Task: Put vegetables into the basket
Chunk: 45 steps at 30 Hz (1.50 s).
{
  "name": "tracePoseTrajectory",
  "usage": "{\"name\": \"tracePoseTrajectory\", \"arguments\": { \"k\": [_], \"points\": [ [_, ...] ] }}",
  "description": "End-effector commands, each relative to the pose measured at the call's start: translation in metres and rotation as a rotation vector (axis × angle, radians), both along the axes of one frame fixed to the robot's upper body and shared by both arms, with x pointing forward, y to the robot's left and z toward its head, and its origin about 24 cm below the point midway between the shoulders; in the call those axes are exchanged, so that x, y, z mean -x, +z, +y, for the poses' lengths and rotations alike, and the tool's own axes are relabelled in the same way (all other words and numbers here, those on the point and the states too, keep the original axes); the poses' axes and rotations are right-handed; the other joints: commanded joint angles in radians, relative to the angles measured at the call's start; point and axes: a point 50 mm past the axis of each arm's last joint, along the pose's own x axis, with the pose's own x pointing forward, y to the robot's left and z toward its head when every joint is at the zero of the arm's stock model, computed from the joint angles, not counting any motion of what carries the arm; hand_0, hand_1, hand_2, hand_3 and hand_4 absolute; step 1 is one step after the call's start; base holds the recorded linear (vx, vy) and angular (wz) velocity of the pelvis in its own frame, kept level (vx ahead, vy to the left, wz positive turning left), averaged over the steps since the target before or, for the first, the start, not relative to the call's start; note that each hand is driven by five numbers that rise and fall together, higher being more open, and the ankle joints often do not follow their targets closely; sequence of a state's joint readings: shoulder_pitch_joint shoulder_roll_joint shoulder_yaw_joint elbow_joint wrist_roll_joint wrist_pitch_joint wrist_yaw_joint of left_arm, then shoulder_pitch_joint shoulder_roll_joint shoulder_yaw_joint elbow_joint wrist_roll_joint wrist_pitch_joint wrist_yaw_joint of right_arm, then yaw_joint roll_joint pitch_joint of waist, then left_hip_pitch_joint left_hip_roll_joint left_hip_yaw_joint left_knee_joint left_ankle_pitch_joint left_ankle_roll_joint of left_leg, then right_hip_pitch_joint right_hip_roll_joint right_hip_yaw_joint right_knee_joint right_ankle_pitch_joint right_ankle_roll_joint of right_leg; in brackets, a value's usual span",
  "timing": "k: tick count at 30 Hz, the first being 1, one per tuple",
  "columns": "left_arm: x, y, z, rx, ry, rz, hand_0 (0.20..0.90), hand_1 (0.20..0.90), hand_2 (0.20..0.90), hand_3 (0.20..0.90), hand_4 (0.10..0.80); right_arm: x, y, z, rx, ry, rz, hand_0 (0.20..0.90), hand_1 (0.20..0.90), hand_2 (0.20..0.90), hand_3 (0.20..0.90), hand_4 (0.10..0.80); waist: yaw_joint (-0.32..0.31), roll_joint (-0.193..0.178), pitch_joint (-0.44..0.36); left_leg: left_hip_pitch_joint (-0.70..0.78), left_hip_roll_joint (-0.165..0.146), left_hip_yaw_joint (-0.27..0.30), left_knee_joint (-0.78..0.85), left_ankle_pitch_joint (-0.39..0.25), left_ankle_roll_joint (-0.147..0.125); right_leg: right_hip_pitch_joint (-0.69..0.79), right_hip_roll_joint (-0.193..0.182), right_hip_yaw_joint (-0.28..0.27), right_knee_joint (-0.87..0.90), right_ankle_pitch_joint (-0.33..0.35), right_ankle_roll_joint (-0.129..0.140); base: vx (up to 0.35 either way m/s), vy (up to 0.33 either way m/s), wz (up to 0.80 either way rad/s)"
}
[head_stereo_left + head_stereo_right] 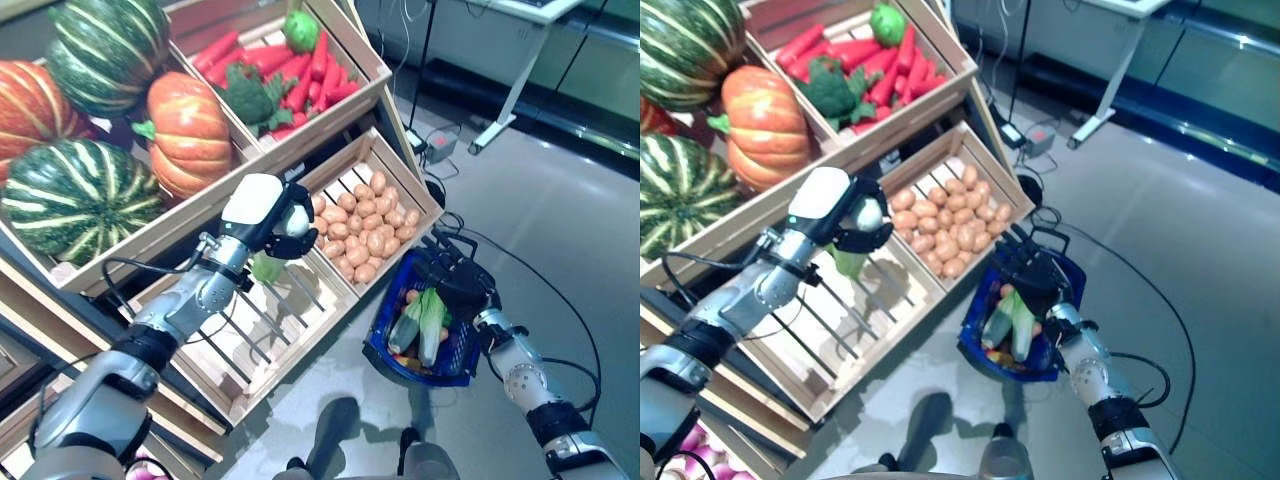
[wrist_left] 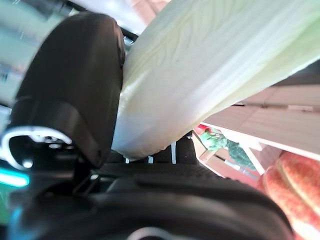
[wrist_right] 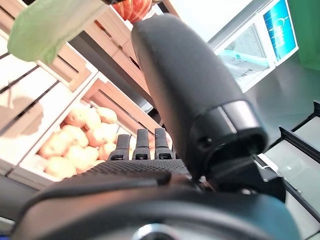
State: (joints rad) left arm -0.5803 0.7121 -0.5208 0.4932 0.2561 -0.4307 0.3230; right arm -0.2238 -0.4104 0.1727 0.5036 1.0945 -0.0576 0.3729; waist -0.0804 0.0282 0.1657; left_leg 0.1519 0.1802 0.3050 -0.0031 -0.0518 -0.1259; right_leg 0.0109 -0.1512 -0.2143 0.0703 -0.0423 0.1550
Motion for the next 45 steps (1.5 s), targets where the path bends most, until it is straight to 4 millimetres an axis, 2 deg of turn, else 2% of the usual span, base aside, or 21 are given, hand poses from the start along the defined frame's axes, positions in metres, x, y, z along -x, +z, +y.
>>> {"name": "tracePoseTrajectory", "arguments": {
  "k": [1,7,13,17,22,24,25,27,30,31,32,34,35,37,42,45],
  "points": [
    [-0.002,0.049,0.002,0.320,-0.063,-0.102,0.300,0.300,0.300,0.300,0.400,-0.007,0.022,0.024,-0.034,0.046,-0.147,0.900,0.900,0.900,0.900,0.800,0.023,-0.039,-0.144,-0.054,-0.039,-0.033,-0.034,0.093,0.040,0.062,-0.048,-0.007,-0.097,0.104,-0.023,0.051,-0.075,0.09],
    [0.004,0.051,-0.013,0.692,-0.220,0.049,0.300,0.300,0.300,0.300,0.400,-0.004,0.039,0.049,0.092,0.113,-0.272,0.900,0.900,0.900,0.900,0.800,0.033,-0.042,-0.150,-0.040,-0.041,-0.058,-0.076,0.107,0.039,0.083,-0.029,-0.007,-0.144,0.122,-0.027,0.021,-0.069,0.07],
    [0.010,0.051,-0.030,0.846,-0.339,0.113,0.300,0.300,0.300,0.300,0.400,-0.006,0.052,0.061,0.131,0.185,-0.308,0.900,0.900,0.900,0.900,0.800,0.047,-0.042,-0.146,-0.037,-0.038,-0.087,-0.084,0.105,0.037,0.099,-0.022,-0.017,-0.146,0.113,-0.032,0.007,-0.048,0.10],
    [0.016,0.053,-0.041,0.876,-0.401,0.142,0.300,0.300,0.300,0.300,0.400,-0.004,0.066,0.073,0.038,0.230,-0.348,0.900,0.900,0.900,0.900,0.800,0.057,-0.045,-0.142,-0.036,-0.039,-0.109,-0.084,0.102,0.036,0.110,-0.022,-0.025,-0.146,0.106,-0.031,0.023,-0.030,0.09],
    [0.020,0.053,-0.054,0.855,-0.448,0.167,0.300,0.300,0.300,0.300,0.400,-0.002,0.084,0.085,0.018,0.263,-0.430,0.900,0.900,0.900,0.900,0.800,0.069,-0.047,-0.133,-0.037,-0.040,-0.125,-0.084,0.102,0.036,0.117,-0.025,-0.035,-0.143,0.102,-0.029,0.012,-0.028,0.20],
    [0.023,0.054,-0.063,0.825,-0.479,0.197,0.300,0.300,0.300,0.300,0.400,-0.002,0.106,0.094,0.026,0.277,-0.521,0.900,0.900,0.900,0.900,0.800,0.082,-0.050,-0.128,-0.037,-0.043,-0.137,-0.084,0.099,0.035,0.123,-0.028,-0.043,-0.145,0.100,-0.027,0.022,-0.033,0.19],
    [0.023,0.054,-0.063,0.822,-0.480,0.201,0.300,0.300,0.300,0.300,0.400,-0.002,0.108,0.095,0.031,0.279,-0.530,0.900,0.900,0.900,0.900,0.800,0.083,-0.050,-0.128,-0.037,-0.043,-0.139,-0.084,0.099,0.035,0.124,-0.028,-0.044,-0.145,0.100,-0.026,0.032,-0.018,0.11],
    [0.024,0.052,-0.068,0.819,-0.504,0.243,0.300,0.300,0.300,0.300,0.400,-0.001,0.119,0.101,0.076,0.301,-0.586,0.900,0.900,0.900,0.900,0.800,0.090,-0.051,-0.128,-0.033,-0.045,-0.146,-0.084,0.096,0.035,0.131,-0.031,-0.048,-0.147,0.099,-0.024,0.050,-0.010,0.06],
    [0.026,0.049,-0.074,0.804,-0.532,0.287,0.300,0.300,0.300,0.300,0.400,-0.003,0.129,0.103,0.314,0.290,-0.648,0.900,0.900,0.900,0.900,0.800,0.097,-0.056,-0.134,-0.030,-0.049,-0.155,-0.084,0.090,0.036,0.139,-0.034,-0.049,-0.150,0.098,-0.022,0.051,-0.002,0.13],
    [0.026,0.049,-0.074,0.803,-0.535,0.289,0.300,0.300,0.300,0.300,0.400,-0.003,0.130,0.103,0.335,0.287,-0.650,0.900,0.900,0.900,0.900,0.800,0.098,-0.056,-0.134,-0.029,-0.050,-0.157,-0.084,0.089,0.036,0.140,-0.034,-0.049,-0.150,0.098,-0.021,0.051,0.002,0.13],
    [0.029,0.051,-0.077,0.812,-0.557,0.303,0.300,0.300,0.300,0.300,0.400,-0.003,0.129,0.101,0.458,0.292,-0.646,0.900,0.900,0.900,0.900,0.800,0.099,-0.060,-0.137,-0.027,-0.052,-0.161,-0.084,0.088,0.037,0.142,-0.034,-0.048,-0.151,0.099,-0.020,0.043,0.003,0.06],
    [0.033,0.053,-0.077,0.827,-0.584,0.302,0.300,0.300,0.300,0.300,0.400,-0.003,0.121,0.098,0.571,0.325,-0.598,0.900,0.900,0.900,0.900,0.800,0.098,-0.064,-0.138,-0.025,-0.053,-0.162,-0.084,0.086,0.038,0.142,-0.035,-0.045,-0.149,0.100,-0.019,0.025,0.002,0.01],
    [0.033,0.053,-0.077,0.829,-0.586,0.302,0.300,0.300,0.300,0.300,0.400,-0.003,0.120,0.097,0.579,0.330,-0.593,0.900,0.900,0.900,0.900,0.800,0.098,-0.064,-0.138,-0.024,-0.053,-0.162,-0.084,0.086,0.038,0.142,-0.035,-0.044,-0.149,0.100,-0.019,0.000,0.000,0.00],
    [0.039,0.060,-0.080,0.851,-0.635,0.288,0.300,0.300,0.300,0.300,0.400,-0.002,0.103,0.094,0.655,0.363,-0.491,0.900,0.900,0.900,0.900,0.800,0.099,-0.069,-0.136,-0.024,-0.054,-0.162,-0.084,0.087,0.037,0.144,-0.036,-0.045,-0.148,0.101,-0.019,0.000,0.000,0.00],
    [0.045,0.070,-0.089,0.892,-0.699,0.263,0.300,0.300,0.300,0.300,0.400,-0.003,0.070,0.097,0.546,0.394,-0.302,0.900,0.900,0.900,0.900,0.800,0.106,-0.072,-0.128,-0.022,-0.055,-0.167,-0.084,0.089,0.038,0.150,-0.039,-0.055,-0.146,0.104,-0.020,0.000,0.000,0.00],
    [0.048,0.075,-0.098,0.928,-0.747,0.265,0.300,0.300,0.300,0.300,0.400,0.001,0.042,0.110,0.380,0.414,-0.157,0.900,0.900,0.900,0.900,0.800,0.115,-0.071,-0.127,-0.019,-0.057,-0.175,-0.084,0.089,0.038,0.158,-0.042,-0.067,-0.148,0.104,-0.022,-0.007,0.000,0.05]
  ]
}}
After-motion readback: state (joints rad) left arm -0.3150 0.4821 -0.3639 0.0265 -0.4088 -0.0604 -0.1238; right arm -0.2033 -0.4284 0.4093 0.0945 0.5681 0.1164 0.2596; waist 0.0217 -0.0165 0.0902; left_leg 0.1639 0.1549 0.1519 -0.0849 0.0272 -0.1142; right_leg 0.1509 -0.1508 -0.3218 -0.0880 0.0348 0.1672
